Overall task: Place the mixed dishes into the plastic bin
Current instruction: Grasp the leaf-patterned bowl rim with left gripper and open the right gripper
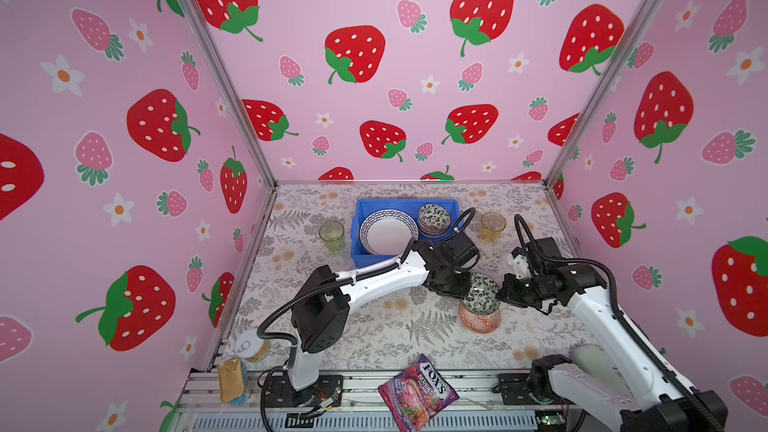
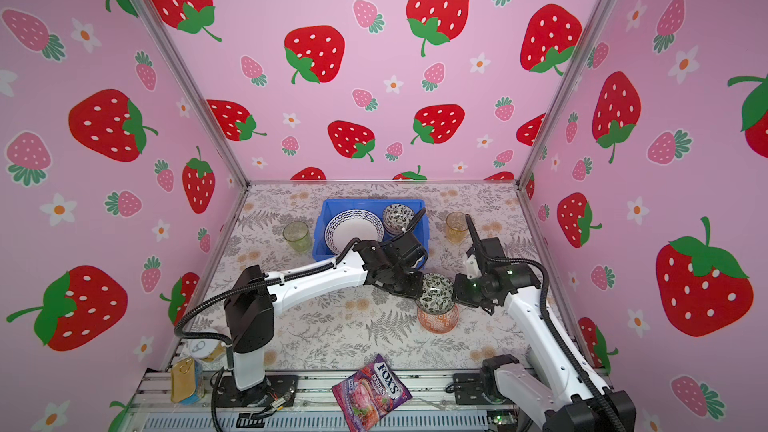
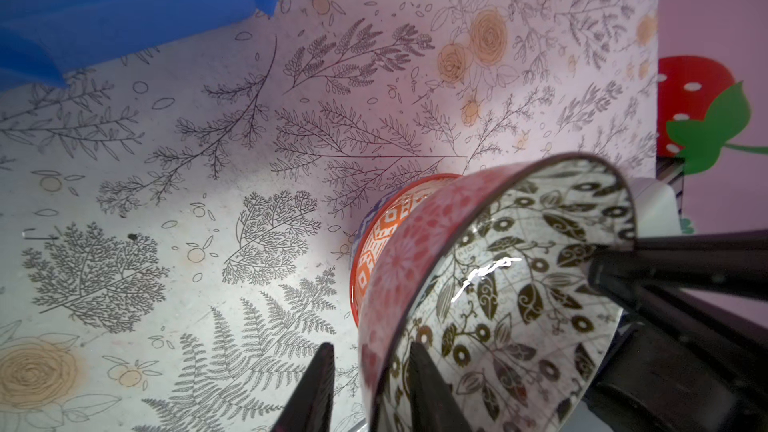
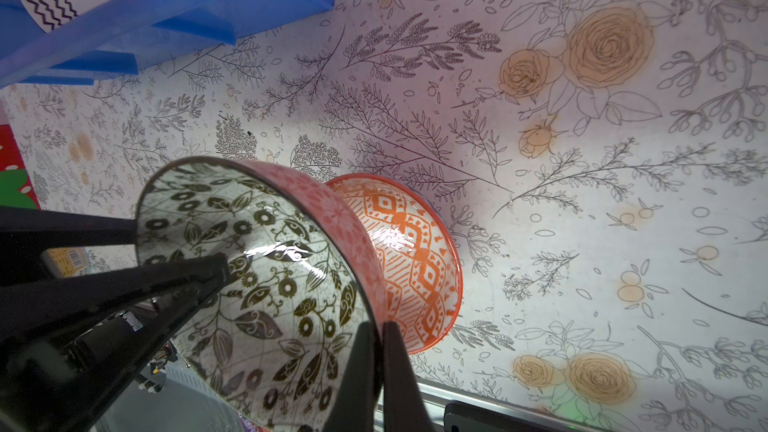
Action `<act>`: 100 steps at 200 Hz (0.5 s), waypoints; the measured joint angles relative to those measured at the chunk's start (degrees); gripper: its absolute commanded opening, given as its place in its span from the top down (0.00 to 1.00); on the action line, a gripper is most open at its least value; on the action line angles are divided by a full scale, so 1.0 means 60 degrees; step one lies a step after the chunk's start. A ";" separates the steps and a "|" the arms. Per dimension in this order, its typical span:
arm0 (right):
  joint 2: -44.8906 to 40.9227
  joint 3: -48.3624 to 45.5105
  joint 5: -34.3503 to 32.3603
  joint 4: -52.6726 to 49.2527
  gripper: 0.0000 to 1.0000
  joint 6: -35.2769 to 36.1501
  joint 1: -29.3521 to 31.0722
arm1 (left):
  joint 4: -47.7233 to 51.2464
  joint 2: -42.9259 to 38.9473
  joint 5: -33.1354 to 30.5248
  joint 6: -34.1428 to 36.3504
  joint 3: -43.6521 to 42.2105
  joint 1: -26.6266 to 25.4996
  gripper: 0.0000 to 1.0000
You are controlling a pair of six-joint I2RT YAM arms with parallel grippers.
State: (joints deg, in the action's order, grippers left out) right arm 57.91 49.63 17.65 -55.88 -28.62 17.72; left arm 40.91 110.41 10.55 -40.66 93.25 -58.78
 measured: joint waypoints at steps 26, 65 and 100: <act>0.0000 0.0084 0.0004 -0.0098 1.00 0.0007 0.0004 | -0.0004 0.0000 0.0040 0.0018 0.0004 0.0000 0.81; 0.0000 0.0146 0.0186 -0.0299 1.00 0.0011 0.0022 | -0.0076 0.0098 -0.0131 -0.0131 0.0022 0.0047 0.91; 0.0000 0.0149 0.0182 -0.0361 1.00 0.0011 0.0022 | -0.0109 0.0259 -0.0138 -0.0149 0.0022 0.0025 1.00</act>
State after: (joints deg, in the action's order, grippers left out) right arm 57.91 50.52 18.74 -58.04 -28.56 17.85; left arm 40.25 111.96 9.72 -41.56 93.38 -58.63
